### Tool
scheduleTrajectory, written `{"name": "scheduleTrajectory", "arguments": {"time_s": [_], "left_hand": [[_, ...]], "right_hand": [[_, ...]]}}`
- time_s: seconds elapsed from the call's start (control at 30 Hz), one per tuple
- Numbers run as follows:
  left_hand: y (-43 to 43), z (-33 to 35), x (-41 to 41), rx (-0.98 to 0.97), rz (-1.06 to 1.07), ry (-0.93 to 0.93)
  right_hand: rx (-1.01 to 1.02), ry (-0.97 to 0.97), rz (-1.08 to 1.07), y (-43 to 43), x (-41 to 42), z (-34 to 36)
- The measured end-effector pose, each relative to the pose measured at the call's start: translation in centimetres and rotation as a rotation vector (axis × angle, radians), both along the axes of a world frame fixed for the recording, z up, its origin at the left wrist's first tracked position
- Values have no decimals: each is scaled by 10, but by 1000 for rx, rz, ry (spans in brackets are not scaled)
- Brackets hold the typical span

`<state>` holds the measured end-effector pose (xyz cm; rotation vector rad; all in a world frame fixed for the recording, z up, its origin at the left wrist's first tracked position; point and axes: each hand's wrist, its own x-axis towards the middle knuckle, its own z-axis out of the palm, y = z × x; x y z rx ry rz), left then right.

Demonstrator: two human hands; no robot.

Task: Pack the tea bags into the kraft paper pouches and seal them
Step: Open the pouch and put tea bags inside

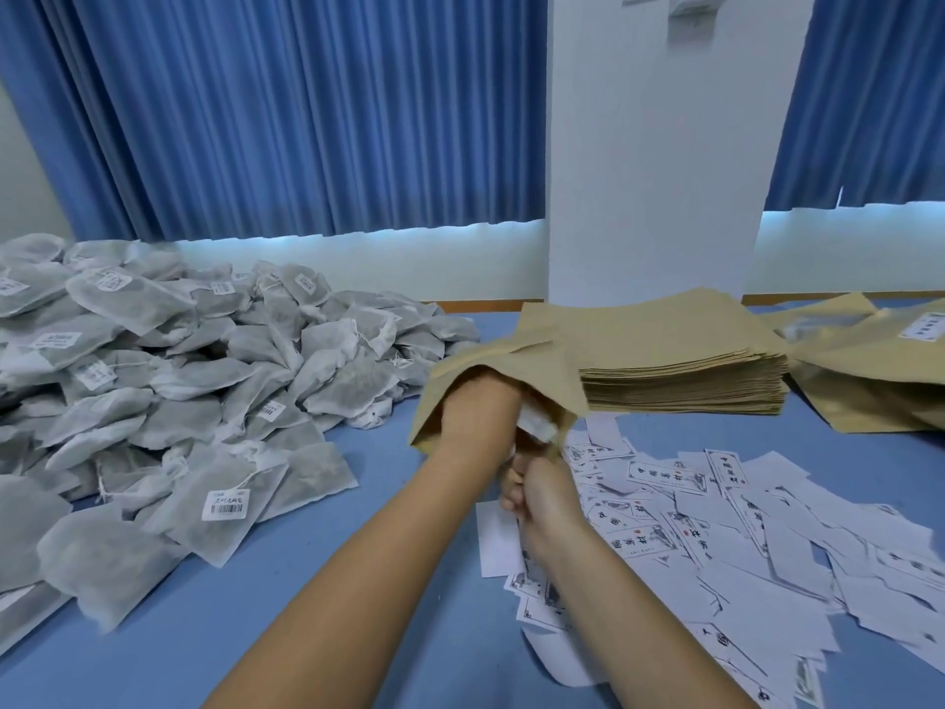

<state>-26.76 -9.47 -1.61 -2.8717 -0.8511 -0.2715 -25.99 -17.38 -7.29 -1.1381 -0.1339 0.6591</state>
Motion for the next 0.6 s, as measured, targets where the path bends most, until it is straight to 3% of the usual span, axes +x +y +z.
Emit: {"name": "scheduleTrajectory", "arguments": {"time_s": [0.1,0.17,0.27,0.33,0.4,0.5,0.57,0.6], "left_hand": [[18,8,8,126,121,29],[24,6,5,180,162,164],[33,-4,-4,-60,142,365],[20,-5,-10,-39,21,354],[3,-7,-16,107,-50,150],[-14,-7,-38,312,-270,-377],[-7,-10,-55,372,-233,-780],[-2,-13,-62,305,-124,-890]], "right_hand": [[-27,-183,68,3,-10,-1],[-83,-289,150,3,-11,-1],[-168,-317,227,-3,-2,2],[-151,-216,200,-8,12,4],[-111,-119,186,-10,21,4],[-70,-38,193,-8,28,2],[-63,-31,187,-9,31,2],[-55,-37,185,-10,32,3]]}}
